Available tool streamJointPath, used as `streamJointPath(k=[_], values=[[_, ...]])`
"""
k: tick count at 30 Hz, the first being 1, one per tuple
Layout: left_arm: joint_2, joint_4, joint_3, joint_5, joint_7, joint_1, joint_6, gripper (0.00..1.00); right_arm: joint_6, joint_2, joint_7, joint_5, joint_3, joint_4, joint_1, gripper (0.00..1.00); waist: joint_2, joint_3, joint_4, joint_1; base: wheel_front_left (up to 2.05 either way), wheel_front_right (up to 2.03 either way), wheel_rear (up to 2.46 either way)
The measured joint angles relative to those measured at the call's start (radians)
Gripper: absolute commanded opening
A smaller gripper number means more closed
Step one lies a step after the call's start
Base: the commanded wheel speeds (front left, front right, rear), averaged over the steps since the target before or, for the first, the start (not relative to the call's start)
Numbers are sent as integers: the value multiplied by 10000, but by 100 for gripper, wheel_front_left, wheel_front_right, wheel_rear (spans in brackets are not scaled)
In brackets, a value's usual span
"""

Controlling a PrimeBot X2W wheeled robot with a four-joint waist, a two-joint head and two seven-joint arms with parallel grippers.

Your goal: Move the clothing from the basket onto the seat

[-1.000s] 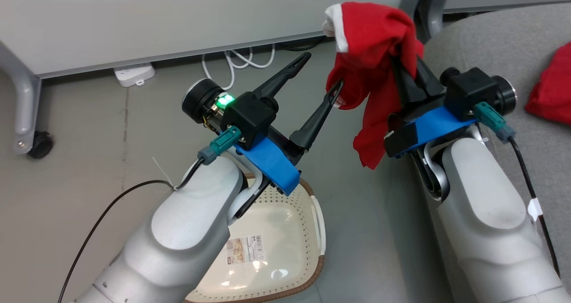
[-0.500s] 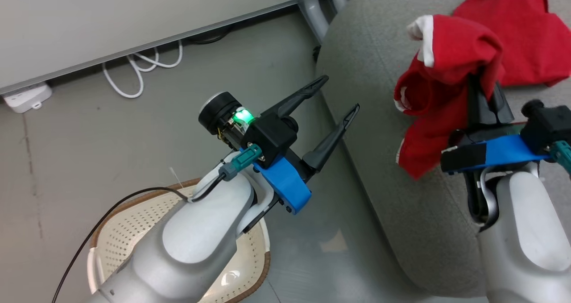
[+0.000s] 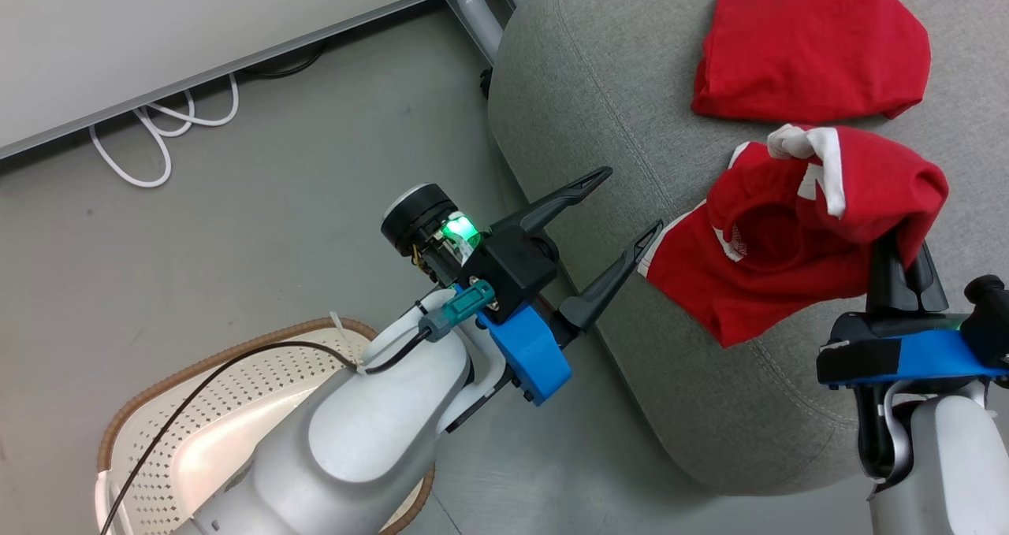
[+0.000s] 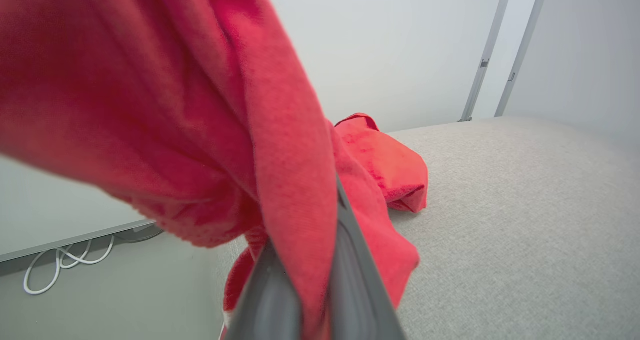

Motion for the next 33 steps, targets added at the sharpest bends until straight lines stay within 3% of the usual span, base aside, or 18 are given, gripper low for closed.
streamJointPath(k=[8, 14, 17, 23, 29, 33], values=[[58, -79, -27, -6, -10, -15, 50, 100, 0, 42, 2, -2, 23, -286, -377, 0, 0, 204, 70, 0, 0, 0, 0], [301, -328, 6, 81, 69, -226, 163, 100, 2, -487, 0, 54, -65, -1007, -1958, 0, 0, 764, 166, 0, 0, 0, 0], [464, -479, 2, 173, 157, -402, 171, 100, 2, -1009, 0, 130, -420, -1246, -2924, 0, 0, 1185, 207, 0, 0, 0, 0], [675, -901, -90, 477, 449, -1095, 130, 100, 0, -2349, -2, 456, -2243, -1170, -4791, 0, 0, 2239, 383, 0, 0, 0, 0], [917, -1290, -150, 706, 729, -1801, 81, 100, 0, -3519, -2, 548, -3346, 63, -5982, 0, 0, 3478, 638, 1, 0, 0, 0], [1009, -1430, -169, 780, 800, -2114, 63, 100, 0, -3971, 0, 330, -3551, 1398, -6380, 0, 0, 4255, 845, 2, 0, 0, 0]])
